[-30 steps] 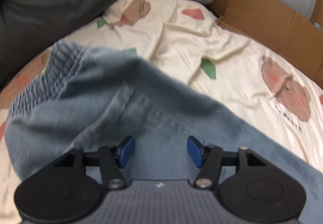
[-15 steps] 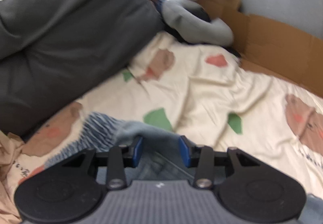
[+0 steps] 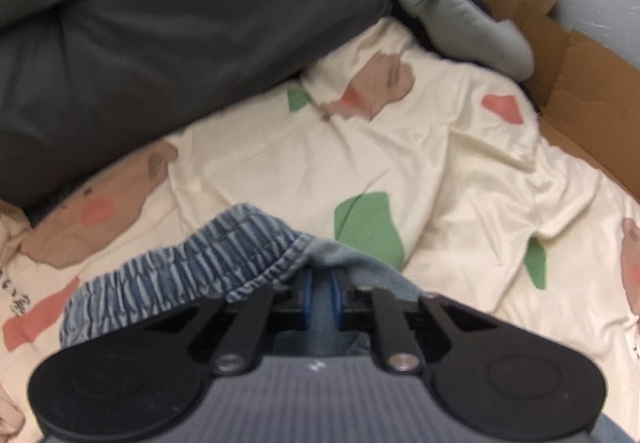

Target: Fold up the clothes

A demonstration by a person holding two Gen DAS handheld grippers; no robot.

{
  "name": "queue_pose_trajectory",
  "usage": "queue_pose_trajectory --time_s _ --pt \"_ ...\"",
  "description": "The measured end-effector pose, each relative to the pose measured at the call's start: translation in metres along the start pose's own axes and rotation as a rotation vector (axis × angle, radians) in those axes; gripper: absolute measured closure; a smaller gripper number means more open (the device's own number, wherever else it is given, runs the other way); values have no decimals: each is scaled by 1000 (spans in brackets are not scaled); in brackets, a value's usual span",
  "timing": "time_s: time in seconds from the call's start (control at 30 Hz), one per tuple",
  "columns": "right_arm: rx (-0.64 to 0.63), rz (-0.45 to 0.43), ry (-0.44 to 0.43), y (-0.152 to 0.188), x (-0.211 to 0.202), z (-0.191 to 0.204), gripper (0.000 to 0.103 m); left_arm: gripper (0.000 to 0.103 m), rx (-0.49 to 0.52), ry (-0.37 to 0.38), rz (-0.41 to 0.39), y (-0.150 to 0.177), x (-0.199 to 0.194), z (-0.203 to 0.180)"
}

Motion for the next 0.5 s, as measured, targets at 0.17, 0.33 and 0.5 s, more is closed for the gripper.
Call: queue_pose_trajectory --time_s 0.17,0.33,0.5 --pt "-13 35 -23 -5 3 2 73 100 -35 21 61 -9 6 1" --pt "4 45 -32 -4 1 -3 72 93 -17 64 18 -16 -33 -4" --pt "-17 44 -11 -3 1 0 72 82 49 61 -16 -15 -79 -5"
Point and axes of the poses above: each gripper's, at about its wrist camera, not at the fingertips, and x roughly the way its jaws point, z to its left, y to its underside, the point moved 7 cm from there along x, roughly the way its jaws point, and after that the axes turned 7 degrees about y, right-handed, at the moved point
